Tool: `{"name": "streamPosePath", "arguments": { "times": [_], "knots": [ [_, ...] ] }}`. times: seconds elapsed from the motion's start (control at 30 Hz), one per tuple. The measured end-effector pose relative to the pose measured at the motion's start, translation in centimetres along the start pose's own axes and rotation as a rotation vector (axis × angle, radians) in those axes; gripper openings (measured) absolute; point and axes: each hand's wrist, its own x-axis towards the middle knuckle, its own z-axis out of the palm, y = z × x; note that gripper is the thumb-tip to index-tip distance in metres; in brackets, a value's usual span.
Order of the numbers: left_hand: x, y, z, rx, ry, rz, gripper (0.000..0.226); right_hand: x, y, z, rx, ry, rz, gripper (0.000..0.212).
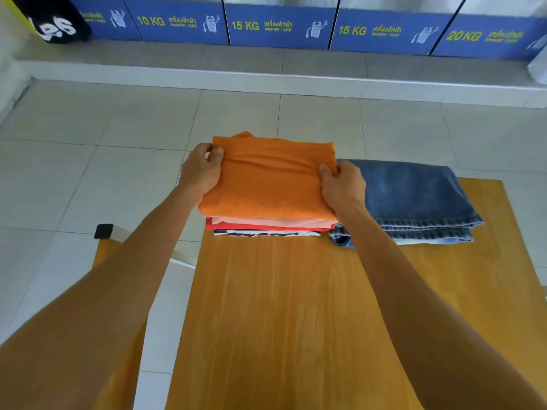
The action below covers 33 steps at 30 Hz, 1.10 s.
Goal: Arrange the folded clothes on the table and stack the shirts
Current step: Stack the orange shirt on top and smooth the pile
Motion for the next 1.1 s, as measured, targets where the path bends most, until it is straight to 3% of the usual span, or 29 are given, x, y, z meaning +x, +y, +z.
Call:
{"name": "streamPosePath", "arguments": {
  "times": [0.17,0.23,0.3,0.4,0.5,0.63,0.83,0.97,1.1],
  "knots": [
    [0.7,0.9,-0.6,0.107,0.189,0.089,0.046,0.0,-1.2,-1.6,-0.041,0.052,0.061,0.030],
    [0.5,1.2,-0.6,0.191,0.347,0.252,0.039,-0.2,-2.1,-1.9,-0.208,0.140,0.014,0.029],
    [-0.1,1.9,0.1,0.268,0.444,0.496,0.031,-0.6,-3.1,-1.3,-0.316,0.278,-0.178,0.026],
    [-0.8,2.6,2.2,0.413,0.364,0.719,0.033,-1.3,-4.5,1.4,-0.367,0.273,-0.581,0.023],
    [-0.3,1.1,4.1,0.607,0.170,0.624,0.050,-1.7,-4.7,5.0,-0.590,0.055,-0.705,0.032],
    [0.7,-0.4,4.6,0.557,0.036,0.552,0.056,-0.8,-2.5,6.5,-0.748,-0.119,-0.592,0.055],
    [0.3,-0.7,4.7,0.504,0.041,0.530,0.055,-0.4,-0.8,4.9,-0.815,-0.078,-0.417,0.069],
    [1.5,0.6,3.1,0.298,0.092,0.477,0.046,1.8,-0.8,2.4,-0.533,0.037,-0.281,0.055],
    [2.9,2.1,1.0,0.288,-0.013,0.395,0.038,5.2,-1.5,0.1,-0.055,-0.079,-0.114,0.051]
  ]
}}
